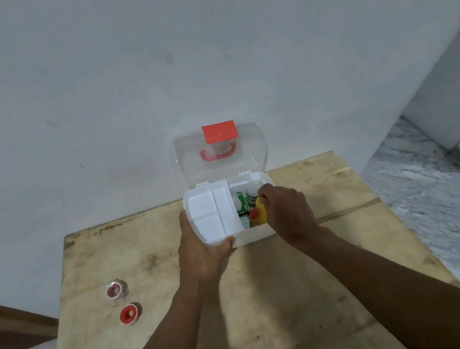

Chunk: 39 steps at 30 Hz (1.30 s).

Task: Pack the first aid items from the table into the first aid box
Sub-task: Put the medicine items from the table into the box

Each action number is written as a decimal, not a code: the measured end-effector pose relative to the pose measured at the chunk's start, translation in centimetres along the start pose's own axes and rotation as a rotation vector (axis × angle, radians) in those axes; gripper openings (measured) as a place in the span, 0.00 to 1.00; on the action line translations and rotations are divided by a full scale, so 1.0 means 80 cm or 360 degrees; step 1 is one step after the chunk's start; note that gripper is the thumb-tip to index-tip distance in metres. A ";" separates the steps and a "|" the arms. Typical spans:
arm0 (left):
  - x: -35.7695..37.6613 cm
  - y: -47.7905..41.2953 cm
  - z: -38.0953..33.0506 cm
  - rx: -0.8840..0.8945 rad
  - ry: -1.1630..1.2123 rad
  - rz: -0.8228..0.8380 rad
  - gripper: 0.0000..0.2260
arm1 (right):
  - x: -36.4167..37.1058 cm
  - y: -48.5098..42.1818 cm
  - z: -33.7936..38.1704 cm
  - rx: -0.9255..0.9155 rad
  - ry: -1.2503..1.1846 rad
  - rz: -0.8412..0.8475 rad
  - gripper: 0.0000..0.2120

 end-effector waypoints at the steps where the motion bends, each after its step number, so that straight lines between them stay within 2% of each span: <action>1: 0.001 0.001 0.000 0.0000 0.0005 0.0006 0.40 | -0.006 0.008 -0.011 0.0041 -0.0064 -0.0080 0.06; 4: 0.001 0.004 -0.002 0.0007 0.0001 0.0020 0.39 | -0.019 0.028 -0.041 0.0139 -0.0275 -0.0190 0.08; 5: 0.001 0.003 -0.001 0.0003 -0.0002 0.0029 0.39 | -0.018 0.031 -0.049 0.0182 -0.0358 -0.0127 0.13; 10: 0.005 0.004 0.008 -0.0033 -0.0067 0.0046 0.39 | 0.010 0.038 -0.068 0.0238 -0.0720 0.0454 0.53; 12: 0.008 0.005 0.007 -0.0025 -0.0077 0.0056 0.39 | 0.019 0.029 -0.069 0.0150 -0.0814 0.0580 0.58; 15: 0.010 -0.003 0.008 -0.0026 -0.0033 0.0056 0.38 | 0.021 0.000 -0.073 0.0002 -0.0808 0.0637 0.58; 19: 0.007 -0.011 0.011 -0.0027 -0.0030 0.0069 0.42 | 0.048 -0.036 -0.084 -0.0156 -0.0905 0.0663 0.65; 23: 0.002 -0.016 0.008 -0.0076 -0.0062 0.0037 0.43 | 0.060 -0.041 -0.079 -0.0214 -0.0964 0.0559 0.67; 27: 0.007 -0.011 0.014 -0.0128 -0.0085 0.0035 0.43 | 0.079 -0.036 -0.085 -0.0181 -0.1025 0.0579 0.71; 32: 0.013 0.002 0.017 -0.0171 -0.0128 0.0049 0.44 | 0.072 -0.016 -0.078 -0.0133 -0.1019 0.0641 0.64; 39: 0.004 0.017 0.012 -0.0228 -0.0095 0.0018 0.40 | 0.075 -0.013 -0.061 -0.0125 -0.0927 0.0690 0.64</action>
Point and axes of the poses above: each hand's wrist, its own y-axis away from the middle knuckle, its own x-axis out of the palm, z = x × y, the point moved 6 cm from there along -y, towards the middle knuckle, and after that the axes turned 15 degrees about z, right-handed, at the moved point
